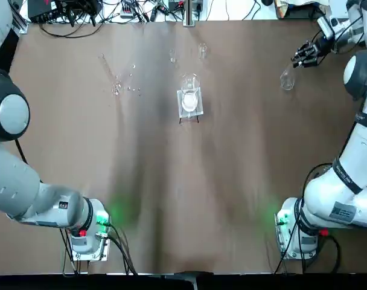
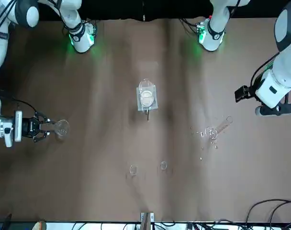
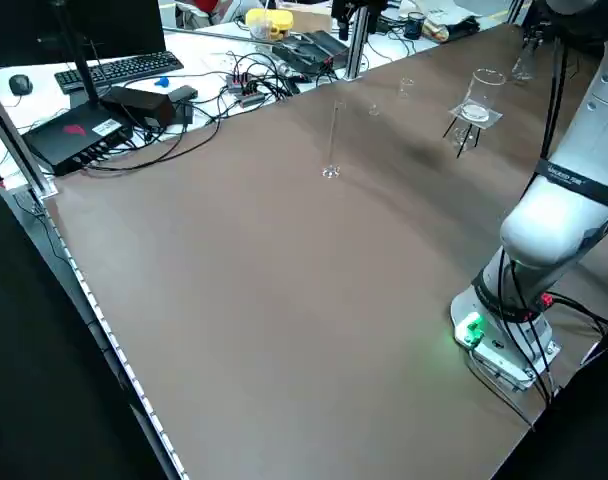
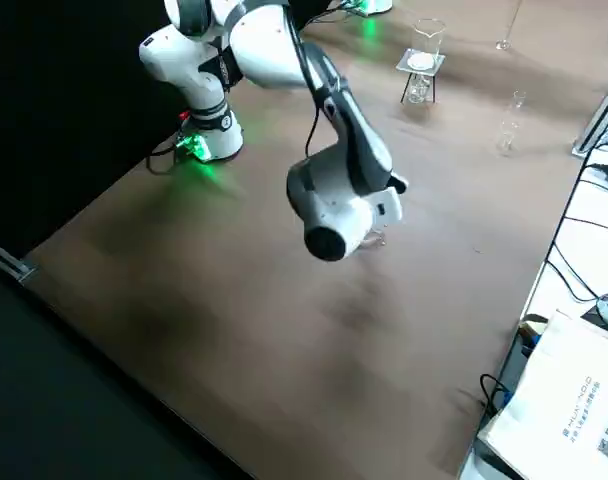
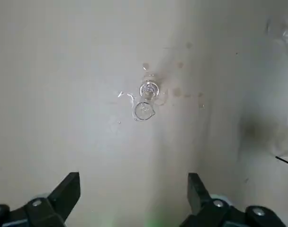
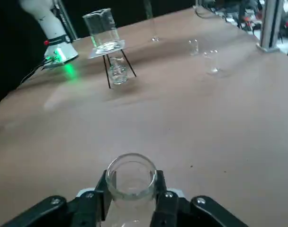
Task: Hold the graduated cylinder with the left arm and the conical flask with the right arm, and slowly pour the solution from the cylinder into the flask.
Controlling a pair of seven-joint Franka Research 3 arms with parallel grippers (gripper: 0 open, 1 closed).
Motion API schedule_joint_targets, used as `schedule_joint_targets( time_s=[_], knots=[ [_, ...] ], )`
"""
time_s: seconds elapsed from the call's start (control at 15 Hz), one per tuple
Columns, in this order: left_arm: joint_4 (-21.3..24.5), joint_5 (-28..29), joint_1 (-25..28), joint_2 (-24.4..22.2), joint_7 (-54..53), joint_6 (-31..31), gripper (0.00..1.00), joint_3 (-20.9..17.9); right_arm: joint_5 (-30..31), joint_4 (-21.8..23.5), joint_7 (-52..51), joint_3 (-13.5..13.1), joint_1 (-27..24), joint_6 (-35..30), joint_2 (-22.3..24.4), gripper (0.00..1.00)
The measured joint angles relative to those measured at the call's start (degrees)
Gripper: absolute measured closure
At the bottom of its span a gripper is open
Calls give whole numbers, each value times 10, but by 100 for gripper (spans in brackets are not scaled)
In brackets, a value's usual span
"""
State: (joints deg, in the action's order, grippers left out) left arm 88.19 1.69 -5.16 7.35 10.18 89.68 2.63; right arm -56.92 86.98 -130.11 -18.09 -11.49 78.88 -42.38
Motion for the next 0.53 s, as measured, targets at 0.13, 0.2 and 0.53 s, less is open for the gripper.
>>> schedule_joint_targets(
  time_s=[0.13,0.2,0.53],
  knots=[
    [0,6,0,0,0,0,0,1,-2,0,-42,1,-13,-9,-10,61],
    [0,8,-1,0,0,0,0,1,-2,0,-56,2,-17,-12,-12,61],
    [0,8,-1,2,0,0,0,2,1,0,-107,3,-22,-13,-18,61]
  ],
)
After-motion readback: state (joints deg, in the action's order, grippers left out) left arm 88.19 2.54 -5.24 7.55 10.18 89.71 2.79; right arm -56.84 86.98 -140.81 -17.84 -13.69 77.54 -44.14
